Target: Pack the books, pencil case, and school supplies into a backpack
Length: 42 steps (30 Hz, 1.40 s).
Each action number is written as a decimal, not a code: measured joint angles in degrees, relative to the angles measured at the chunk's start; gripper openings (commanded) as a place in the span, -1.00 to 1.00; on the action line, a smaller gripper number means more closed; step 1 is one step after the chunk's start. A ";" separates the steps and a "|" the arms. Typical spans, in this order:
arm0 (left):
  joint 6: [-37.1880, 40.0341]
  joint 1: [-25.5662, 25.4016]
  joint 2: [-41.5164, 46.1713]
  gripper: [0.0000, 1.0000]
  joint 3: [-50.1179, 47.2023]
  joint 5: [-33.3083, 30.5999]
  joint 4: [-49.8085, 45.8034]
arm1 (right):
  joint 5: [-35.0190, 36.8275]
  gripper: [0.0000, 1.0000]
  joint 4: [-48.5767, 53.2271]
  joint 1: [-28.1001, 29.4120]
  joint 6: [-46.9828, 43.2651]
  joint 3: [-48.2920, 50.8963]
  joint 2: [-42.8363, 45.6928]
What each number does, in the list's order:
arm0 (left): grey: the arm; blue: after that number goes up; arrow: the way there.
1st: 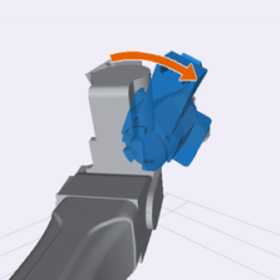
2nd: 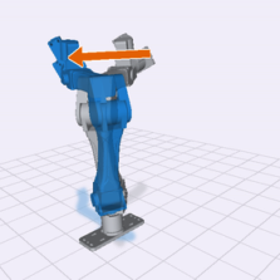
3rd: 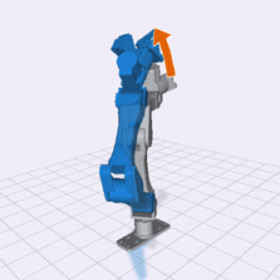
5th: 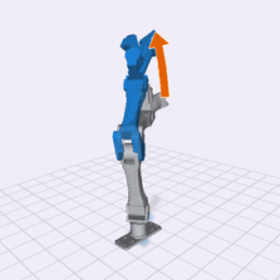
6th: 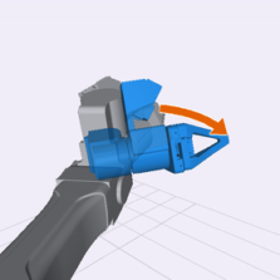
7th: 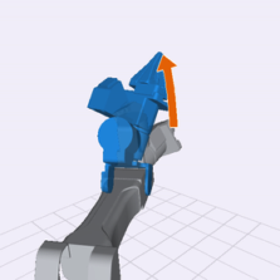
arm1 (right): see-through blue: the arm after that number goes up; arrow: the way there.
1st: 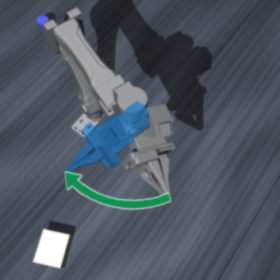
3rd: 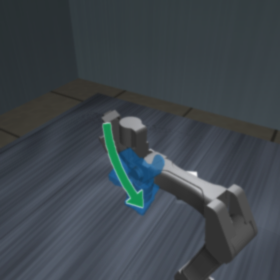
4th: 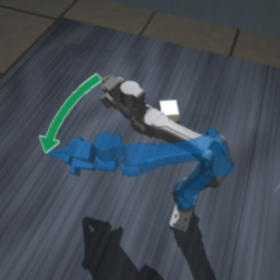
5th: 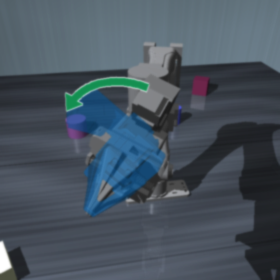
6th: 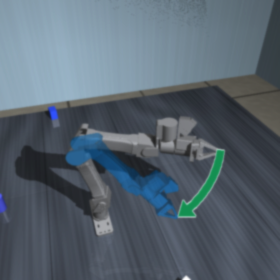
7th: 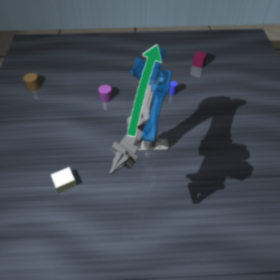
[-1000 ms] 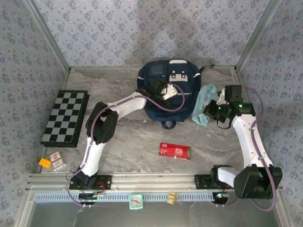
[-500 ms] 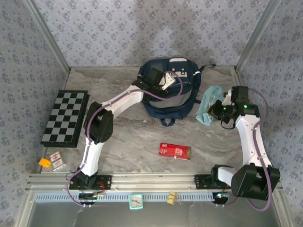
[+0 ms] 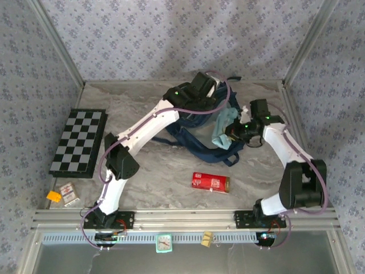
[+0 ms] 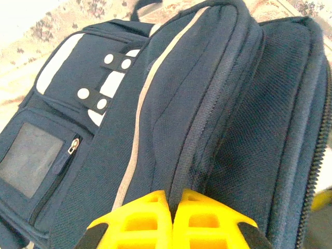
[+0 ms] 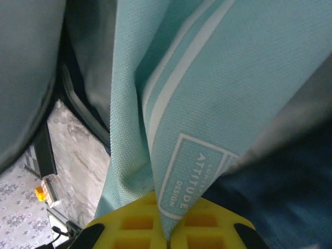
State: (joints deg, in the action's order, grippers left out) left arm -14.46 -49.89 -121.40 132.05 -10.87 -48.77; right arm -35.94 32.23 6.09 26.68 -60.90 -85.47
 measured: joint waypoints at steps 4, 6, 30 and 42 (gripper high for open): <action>-4.46 -0.68 -1.62 -1.00 3.17 -0.57 -2.60 | -1.36 -0.94 -10.01 1.64 2.47 -1.20 -8.57; -5.79 -0.76 -1.77 -1.00 3.34 -1.03 -2.86 | -2.01 -0.91 -13.16 3.08 2.54 -4.52 -13.60; -8.13 0.00 -0.74 -1.00 -1.09 -4.52 -0.87 | 5.31 -0.75 -27.06 7.61 3.37 2.03 -10.86; -10.27 1.88 1.18 -1.00 -6.19 -3.17 1.90 | 6.19 -0.47 -34.67 11.61 6.45 0.33 -17.29</action>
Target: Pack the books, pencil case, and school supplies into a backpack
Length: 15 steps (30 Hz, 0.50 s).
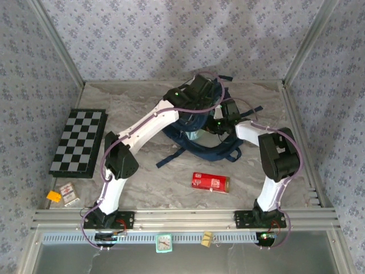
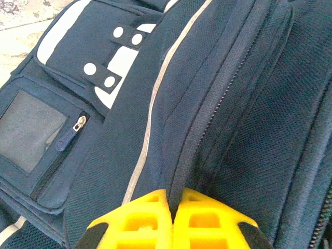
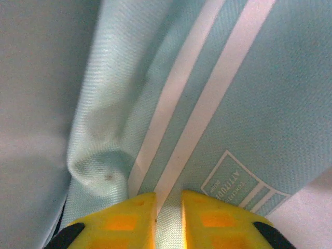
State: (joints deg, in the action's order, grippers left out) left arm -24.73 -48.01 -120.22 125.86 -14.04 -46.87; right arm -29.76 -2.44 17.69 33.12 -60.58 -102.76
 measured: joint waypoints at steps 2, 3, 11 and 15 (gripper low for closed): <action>-0.46 0.37 0.76 -1.00 -0.92 0.33 0.57 | -0.02 -0.40 -0.22 -1.09 -0.02 1.57 1.99; -0.66 0.44 1.01 -1.00 -1.14 0.39 0.63 | -0.13 -0.35 -0.35 -1.81 -0.02 2.45 3.10; -2.62 0.55 1.09 -1.00 -1.22 0.74 0.79 | 0.44 -0.65 -3.69 4.28 5.27 10.01 7.43; -3.37 0.57 1.09 -1.00 -1.22 0.74 0.70 | 1.25 -0.84 -7.74 8.26 9.66 10.25 5.90</action>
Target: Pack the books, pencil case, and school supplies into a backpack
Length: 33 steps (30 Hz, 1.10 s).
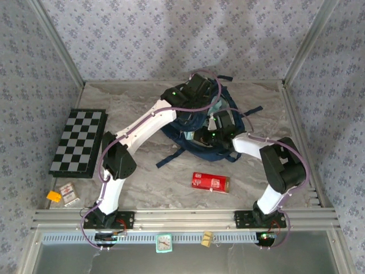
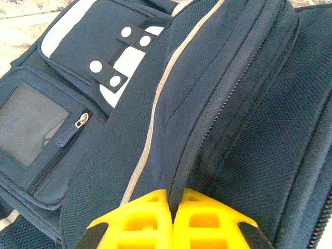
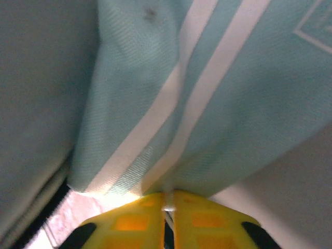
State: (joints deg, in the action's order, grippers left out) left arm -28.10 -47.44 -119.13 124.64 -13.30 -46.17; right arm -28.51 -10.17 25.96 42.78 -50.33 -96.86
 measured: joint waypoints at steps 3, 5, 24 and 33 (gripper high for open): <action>-0.72 0.09 0.07 -1.00 -0.20 0.04 -0.11 | 0.61 -0.92 -2.93 -0.31 2.34 -2.36 -4.31; -1.16 0.09 0.22 -1.00 -0.57 0.07 -0.13 | 0.68 -0.93 -6.23 -1.29 4.00 -3.76 -7.34; -3.10 1.97 2.25 -1.00 -4.39 0.68 2.51 | -0.11 -0.63 -14.38 -3.98 6.54 3.72 2.49; -3.08 1.97 2.47 -1.00 -5.03 1.99 2.86 | 5.62 -0.20 -0.13 -18.45 -0.33 -6.10 3.98</action>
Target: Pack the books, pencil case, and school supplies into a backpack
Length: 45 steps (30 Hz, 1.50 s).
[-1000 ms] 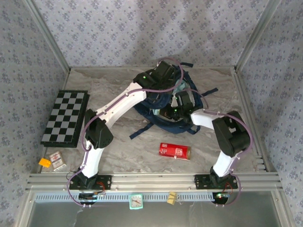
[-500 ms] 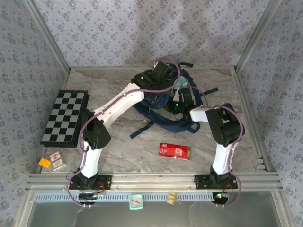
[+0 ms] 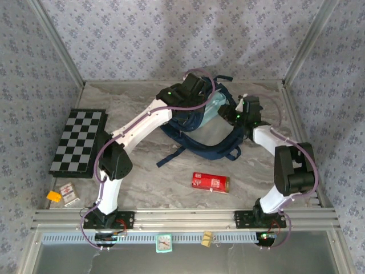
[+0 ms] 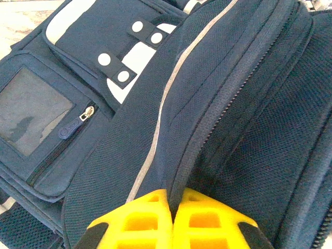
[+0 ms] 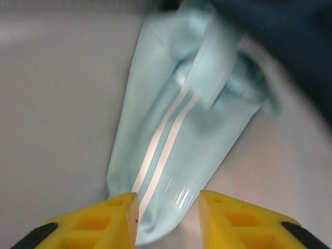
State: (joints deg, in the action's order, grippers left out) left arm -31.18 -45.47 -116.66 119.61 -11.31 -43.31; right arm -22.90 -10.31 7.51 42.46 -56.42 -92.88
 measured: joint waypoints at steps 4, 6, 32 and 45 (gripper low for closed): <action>0.02 -0.04 0.00 -1.00 -0.02 0.17 0.02 | 1.09 -0.18 3.80 -2.34 -2.03 -7.52 -3.98; 0.02 -0.17 0.00 -1.00 0.00 0.28 0.02 | 1.07 -0.18 4.85 -2.78 -2.43 -10.64 -6.54; 0.68 -0.39 -2.49 -1.00 4.00 0.72 -1.66 | 5.64 -1.00 2.47 4.33 -5.38 -12.74 -17.79; 0.68 -0.39 -2.71 -1.00 4.00 0.55 -2.58 | 7.63 -0.68 -4.37 7.13 -0.72 -1.18 -10.60</action>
State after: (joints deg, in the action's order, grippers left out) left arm -30.50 -45.87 -119.37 123.61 -10.76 -45.89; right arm -15.27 -14.68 14.63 41.74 -57.60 -103.48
